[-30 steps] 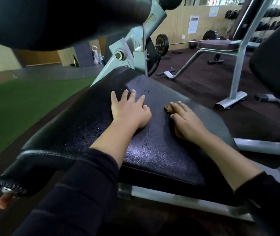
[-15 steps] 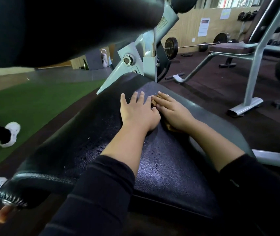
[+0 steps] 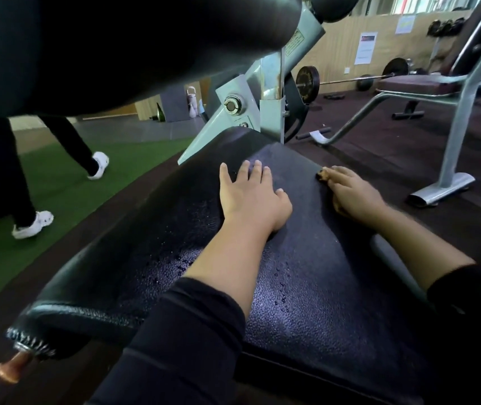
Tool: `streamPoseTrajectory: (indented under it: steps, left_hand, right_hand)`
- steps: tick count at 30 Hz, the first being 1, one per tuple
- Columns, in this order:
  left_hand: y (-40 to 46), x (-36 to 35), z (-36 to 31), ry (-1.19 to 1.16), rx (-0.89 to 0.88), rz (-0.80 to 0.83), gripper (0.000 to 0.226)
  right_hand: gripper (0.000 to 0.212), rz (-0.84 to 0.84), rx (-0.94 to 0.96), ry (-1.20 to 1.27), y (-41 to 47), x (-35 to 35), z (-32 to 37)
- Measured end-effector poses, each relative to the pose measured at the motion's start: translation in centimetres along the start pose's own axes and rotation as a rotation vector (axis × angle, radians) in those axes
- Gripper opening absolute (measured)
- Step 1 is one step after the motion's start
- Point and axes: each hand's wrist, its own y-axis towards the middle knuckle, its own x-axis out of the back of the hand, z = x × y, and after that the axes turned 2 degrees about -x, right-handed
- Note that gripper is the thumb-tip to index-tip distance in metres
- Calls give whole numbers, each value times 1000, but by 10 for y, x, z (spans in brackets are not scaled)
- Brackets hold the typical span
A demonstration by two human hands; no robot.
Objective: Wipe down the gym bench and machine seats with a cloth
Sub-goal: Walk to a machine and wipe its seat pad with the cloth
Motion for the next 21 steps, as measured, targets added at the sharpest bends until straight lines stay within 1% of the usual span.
streamPoseTrajectory:
  steps: [3, 4, 7, 8, 11, 13, 15, 17, 19, 21]
  left_hand:
    - [1, 1, -1, -3, 1, 9, 59]
    - [1, 1, -2, -1, 1, 10, 59]
    - [2, 1, -1, 6, 7, 10, 60]
    - [2, 1, -1, 3, 5, 13, 60]
    - [1, 1, -1, -2, 1, 15, 60]
    - [-1, 2, 0, -3, -4, 20, 60]
    - [-1, 3, -1, -1, -9, 26, 59]
    - [-1, 3, -1, 4, -3, 26, 59]
    - [0, 3, -2, 4, 2, 28, 59]
    - [0, 2, -3, 2, 3, 28, 59]
  right_hand:
    - [41, -19, 187, 26, -5, -16, 32]
    - [41, 7, 239, 19, 2, -19, 43]
    - [42, 89, 316, 13, 33, -22, 63]
    - [41, 86, 308, 30, 44, -22, 59]
    - [38, 40, 177, 51, 58, -14, 23]
    - [40, 50, 24, 41, 47, -5, -4]
    - [39, 31, -61, 15, 27, 3, -17]
    - [39, -8, -55, 2, 6, 1, -11]
    - [39, -49, 28, 2, -5, -8, 12]
    - [40, -35, 131, 9, -1, -15, 39]
